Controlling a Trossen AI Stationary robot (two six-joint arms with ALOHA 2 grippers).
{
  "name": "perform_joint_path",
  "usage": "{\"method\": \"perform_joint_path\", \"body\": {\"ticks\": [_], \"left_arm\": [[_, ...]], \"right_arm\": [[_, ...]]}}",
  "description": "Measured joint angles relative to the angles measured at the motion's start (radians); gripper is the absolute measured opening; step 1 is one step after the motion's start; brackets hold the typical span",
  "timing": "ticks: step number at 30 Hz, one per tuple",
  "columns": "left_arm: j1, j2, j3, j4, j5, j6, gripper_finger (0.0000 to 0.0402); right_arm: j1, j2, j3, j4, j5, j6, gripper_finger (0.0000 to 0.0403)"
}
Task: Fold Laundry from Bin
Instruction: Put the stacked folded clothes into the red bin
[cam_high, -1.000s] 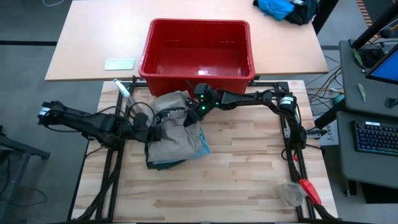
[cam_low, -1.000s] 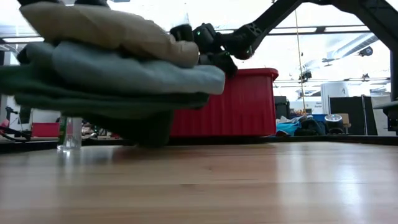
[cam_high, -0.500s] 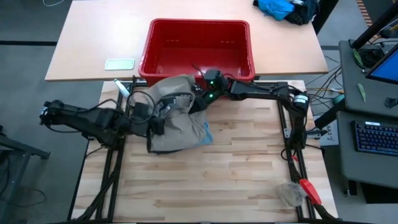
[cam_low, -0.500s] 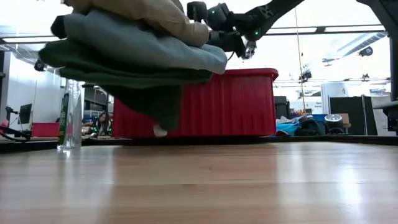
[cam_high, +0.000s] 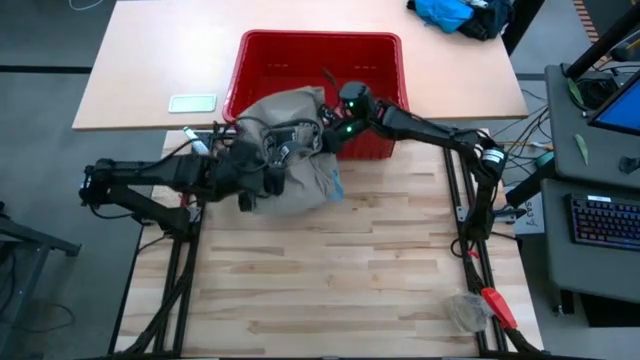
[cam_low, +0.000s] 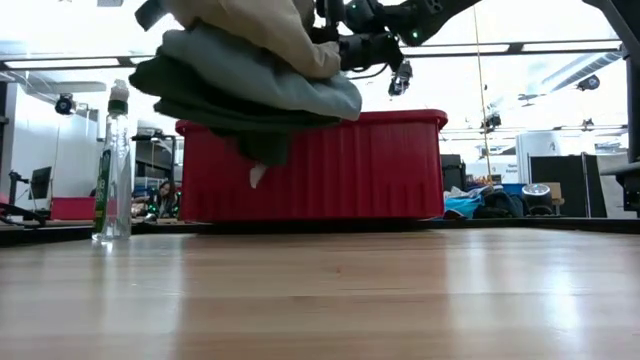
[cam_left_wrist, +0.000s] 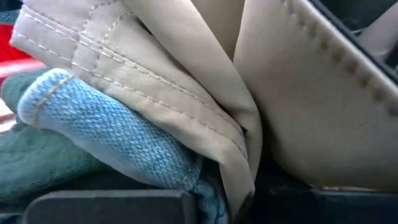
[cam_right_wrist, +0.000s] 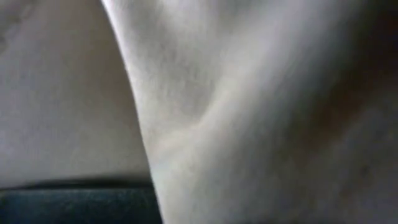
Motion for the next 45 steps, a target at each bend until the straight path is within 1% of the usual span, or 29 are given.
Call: {"method": "perform_joint_path", "body": {"ticks": [4, 8, 12, 16, 22, 27, 31, 33, 37, 40, 42, 45], "left_arm": [[0.061, 0.064, 0.107, -0.055, 0.009, 0.073, 0.0036], [0.129, 0.102, 0.172, -0.049, 0.033, 0.172, 0.0036], [0.217, 0.132, 0.224, 0.02, 0.071, 0.299, 0.0036], [0.288, 0.181, 0.266, 0.106, 0.101, 0.411, 0.0036], [0.359, 0.269, 0.391, 0.122, 0.158, 0.51, 0.0036], [0.403, 0.363, 0.511, 0.119, 0.171, 0.605, 0.0036], [0.466, 0.453, 0.645, 0.094, 0.233, 0.677, 0.0036], [0.499, 0.504, 0.725, 0.053, 0.253, 0.7, 0.0036], [0.558, 0.596, 0.89, -0.031, 0.309, 0.744, 0.0036], [0.6, 0.662, 0.99, -0.033, 0.331, 0.819, 0.0036], [0.63, 0.685, 0.988, 0.027, 0.352, 0.858, 0.0036], [0.68, 0.699, 0.963, 0.089, 0.428, 0.857, 0.0036]], "right_arm": [[-0.036, 0.0, 0.075, -0.134, 0.025, -0.1, 0.0089], [-0.07, 0.0, 0.131, -0.224, 0.031, -0.176, 0.0089], [-0.107, 0.0, 0.188, -0.241, 0.062, -0.21, 0.0089], [-0.15, 0.0, 0.249, -0.329, 0.109, -0.285, 0.0089], [-0.216, 0.0, 0.325, -0.438, 0.119, -0.386, 0.0089], [-0.267, 0.0, 0.345, -0.447, 0.115, -0.411, 0.0089], [-0.306, 0.0, 0.349, -0.432, 0.121, -0.408, 0.0089], [-0.321, 0.0, 0.349, -0.424, 0.133, -0.405, 0.0089], [-0.336, 0.001, 0.349, -0.39, 0.204, -0.405, 0.0089], [-0.347, 0.006, 0.349, -0.33, 0.266, -0.419, 0.0089], [-0.35, 0.012, 0.349, -0.302, 0.306, -0.431, 0.0089], [-0.353, 0.018, 0.347, -0.296, 0.401, -0.468, 0.0089]]}}
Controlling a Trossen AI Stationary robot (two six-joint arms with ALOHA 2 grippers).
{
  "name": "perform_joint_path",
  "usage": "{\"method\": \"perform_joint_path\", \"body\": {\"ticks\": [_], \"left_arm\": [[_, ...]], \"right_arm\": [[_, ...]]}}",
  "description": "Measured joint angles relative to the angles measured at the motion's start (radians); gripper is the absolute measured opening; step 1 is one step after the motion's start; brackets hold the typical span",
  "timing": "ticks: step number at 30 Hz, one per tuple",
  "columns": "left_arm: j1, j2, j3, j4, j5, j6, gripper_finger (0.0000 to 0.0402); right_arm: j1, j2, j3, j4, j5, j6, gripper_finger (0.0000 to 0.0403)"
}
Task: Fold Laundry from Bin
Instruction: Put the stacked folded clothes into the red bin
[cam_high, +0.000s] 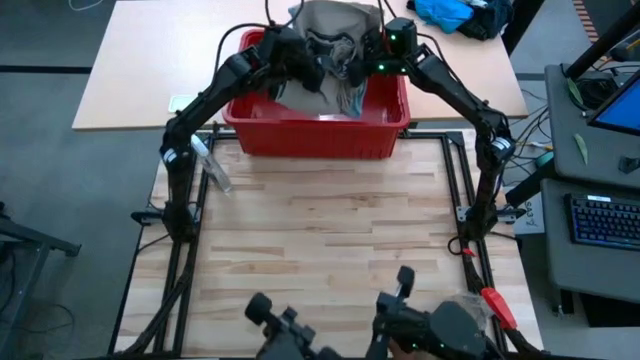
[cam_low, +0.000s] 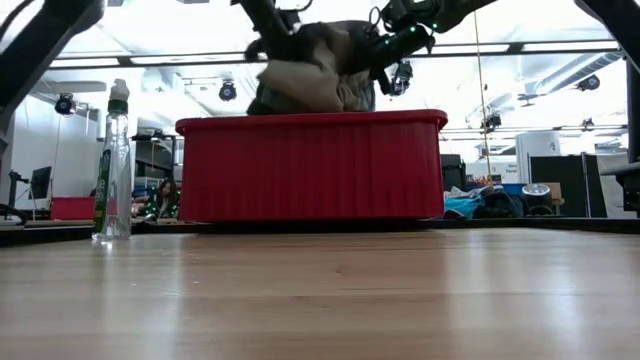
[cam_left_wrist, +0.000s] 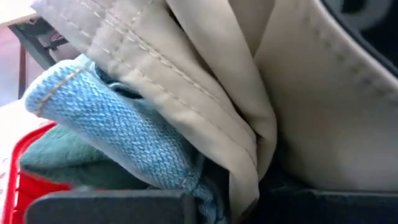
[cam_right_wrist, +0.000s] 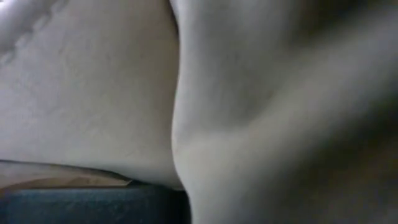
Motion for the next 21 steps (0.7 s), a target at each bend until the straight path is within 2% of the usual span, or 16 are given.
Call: {"method": "perform_joint_path", "body": {"ticks": [2, 5, 12, 15, 21], "left_arm": [[0.021, 0.012, 0.0, 0.013, 0.012, -0.003, 0.0036], [0.053, 0.03, 0.0, 0.03, 0.062, 0.001, 0.0036], [0.156, 0.122, -0.002, 0.089, 0.295, -0.048, 0.0036], [0.181, 0.169, -0.002, 0.059, 0.344, -0.086, 0.0036], [0.198, 0.253, -0.002, 0.019, 0.413, -0.117, 0.0036]], "right_arm": [[0.004, 0.0, 0.0, 0.0, 0.081, -0.049, 0.0089], [-0.001, 0.0, 0.0, -0.002, 0.144, -0.086, 0.0089], [-0.039, 0.074, 0.0, -0.032, 0.158, -0.025, 0.0089], [-0.054, 0.124, 0.0, -0.061, 0.142, 0.032, 0.0089], [-0.104, 0.206, 0.0, -0.105, 0.005, 0.166, 0.0088]]}}
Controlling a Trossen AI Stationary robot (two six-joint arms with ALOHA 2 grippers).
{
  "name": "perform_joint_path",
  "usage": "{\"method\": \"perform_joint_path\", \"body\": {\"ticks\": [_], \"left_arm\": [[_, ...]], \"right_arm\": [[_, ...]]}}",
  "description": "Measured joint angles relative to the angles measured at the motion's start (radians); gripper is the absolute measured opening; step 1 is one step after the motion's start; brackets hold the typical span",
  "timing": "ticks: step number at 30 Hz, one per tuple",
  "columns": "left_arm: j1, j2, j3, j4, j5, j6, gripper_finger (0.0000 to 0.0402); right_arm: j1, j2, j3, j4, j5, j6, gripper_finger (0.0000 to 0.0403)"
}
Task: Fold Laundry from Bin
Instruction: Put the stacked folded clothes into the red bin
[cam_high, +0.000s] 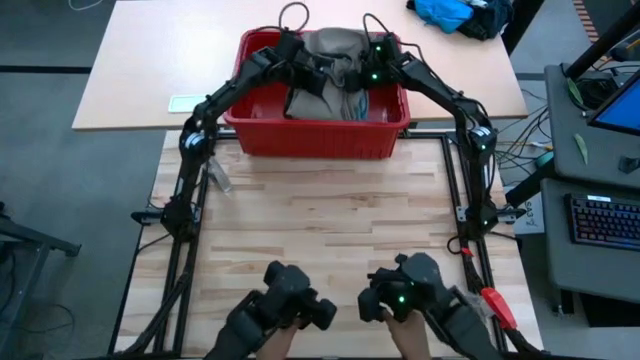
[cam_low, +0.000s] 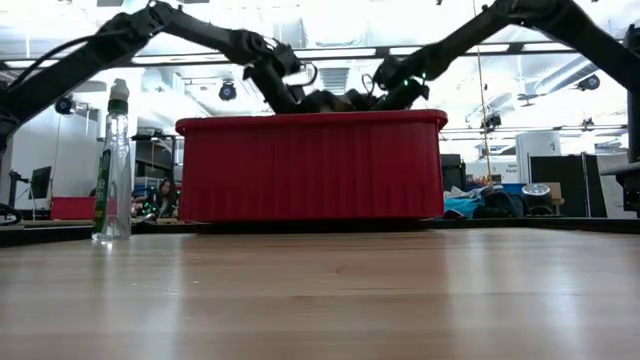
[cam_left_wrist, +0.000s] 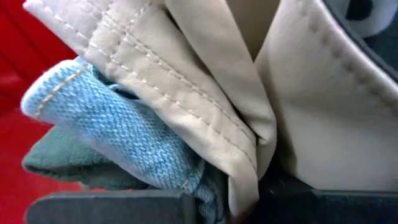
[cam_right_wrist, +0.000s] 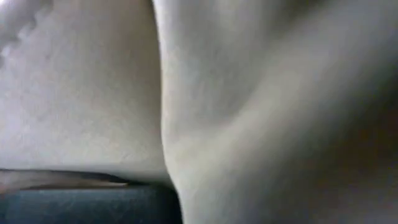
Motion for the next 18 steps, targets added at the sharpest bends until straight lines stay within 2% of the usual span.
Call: {"method": "perform_joint_path", "body": {"ticks": [9, 18], "left_arm": [[0.021, 0.094, 0.0, -0.021, 0.081, -0.042, 0.0038], [0.027, 0.155, 0.0, -0.026, 0.08, -0.051, 0.0039]], "right_arm": [[-0.02, 0.08, 0.006, -0.093, -0.037, 0.052, 0.0088], [-0.029, 0.141, 0.008, -0.107, -0.032, 0.054, 0.0088]]}}
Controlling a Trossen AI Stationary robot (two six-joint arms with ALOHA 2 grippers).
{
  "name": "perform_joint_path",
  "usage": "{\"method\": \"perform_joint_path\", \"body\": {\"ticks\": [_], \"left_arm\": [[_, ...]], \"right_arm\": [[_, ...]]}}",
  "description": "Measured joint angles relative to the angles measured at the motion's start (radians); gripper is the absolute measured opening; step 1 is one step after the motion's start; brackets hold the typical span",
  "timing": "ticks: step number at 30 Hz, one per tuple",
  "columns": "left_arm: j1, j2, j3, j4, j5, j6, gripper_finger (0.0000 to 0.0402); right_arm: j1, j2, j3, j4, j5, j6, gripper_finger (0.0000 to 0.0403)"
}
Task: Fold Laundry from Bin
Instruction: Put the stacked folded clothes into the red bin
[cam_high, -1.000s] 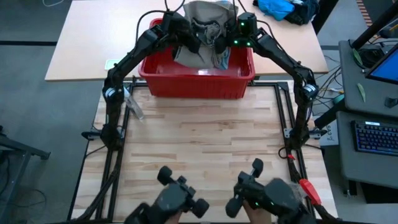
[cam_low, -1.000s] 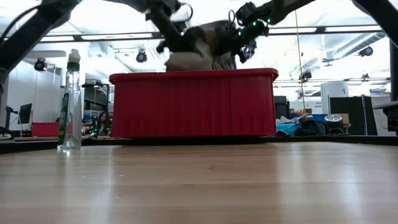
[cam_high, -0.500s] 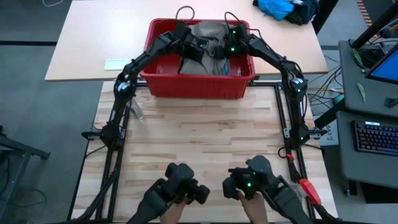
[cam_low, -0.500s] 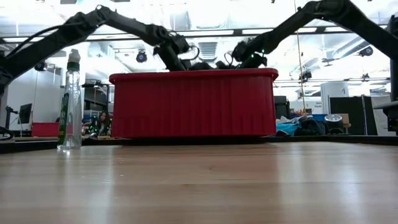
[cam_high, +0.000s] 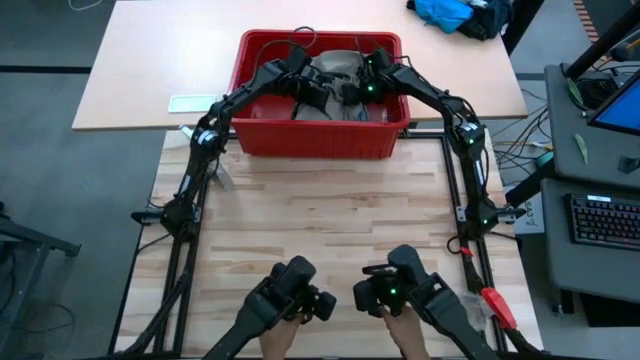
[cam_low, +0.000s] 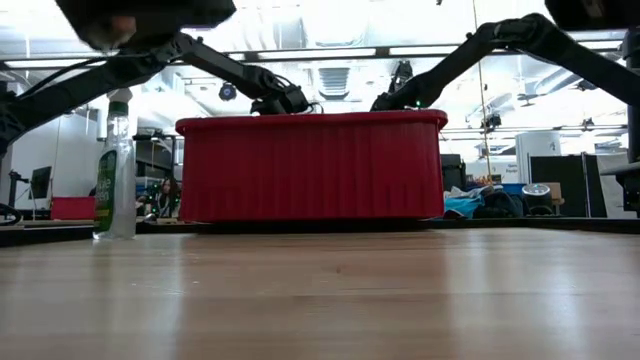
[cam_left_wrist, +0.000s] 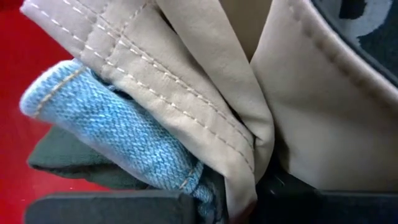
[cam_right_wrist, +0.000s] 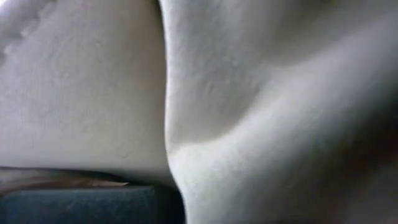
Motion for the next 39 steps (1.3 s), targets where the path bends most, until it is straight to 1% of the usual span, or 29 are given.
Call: {"method": "perform_joint_path", "body": {"ticks": [5, 8, 9, 13, 16, 20, 23, 27, 29, 33, 36, 39], "left_arm": [[0.0, 0.018, 0.0, 0.001, -0.003, -0.015, 0.0041], [0.0, 0.023, 0.0, 0.002, -0.005, -0.02, 0.0051], [0.001, 0.024, 0.0, 0.001, -0.005, -0.023, 0.0055], [0.001, 0.024, 0.0, -0.026, -0.006, -0.025, 0.0074], [0.001, 0.025, 0.0, -0.038, -0.006, -0.048, 0.0086], [0.001, 0.025, 0.003, -0.044, -0.006, -0.068, 0.0105], [0.0, 0.026, 0.024, -0.069, -0.005, -0.068, 0.0128], [0.0, 0.015, 0.031, -0.094, -0.008, -0.068, 0.0172], [-0.001, 0.007, 0.032, -0.126, -0.03, -0.066, 0.0194], [-0.001, -0.017, 0.032, -0.159, -0.048, -0.043, 0.0227], [0.0, -0.03, 0.033, -0.175, -0.05, -0.041, 0.0242], [0.002, -0.036, 0.034, -0.188, -0.052, -0.041, 0.025]], "right_arm": [[-0.008, 0.018, 0.0, -0.003, -0.001, 0.0, 0.0088], [-0.01, 0.02, 0.0, -0.005, -0.002, 0.013, 0.0089], [-0.01, 0.02, 0.0, -0.007, -0.001, 0.017, 0.0095], [-0.011, 0.021, 0.0, -0.007, 0.013, 0.029, 0.0153], [-0.012, 0.022, 0.0, -0.007, 0.016, 0.036, 0.0185], [-0.015, 0.022, 0.0, -0.007, 0.016, 0.039, 0.0208], [-0.018, 0.022, 0.014, -0.027, 0.015, 0.04, 0.0223], [-0.022, 0.022, 0.067, -0.077, 0.015, 0.049, 0.0256], [-0.027, 0.022, 0.103, -0.121, 0.015, 0.05, 0.0275], [-0.037, 0.02, 0.179, -0.223, 0.07, 0.039, 0.0305], [-0.045, 0.019, 0.218, -0.266, 0.08, 0.022, 0.0317], [-0.052, 0.019, 0.247, -0.288, 0.081, 0.021, 0.0319]]}}
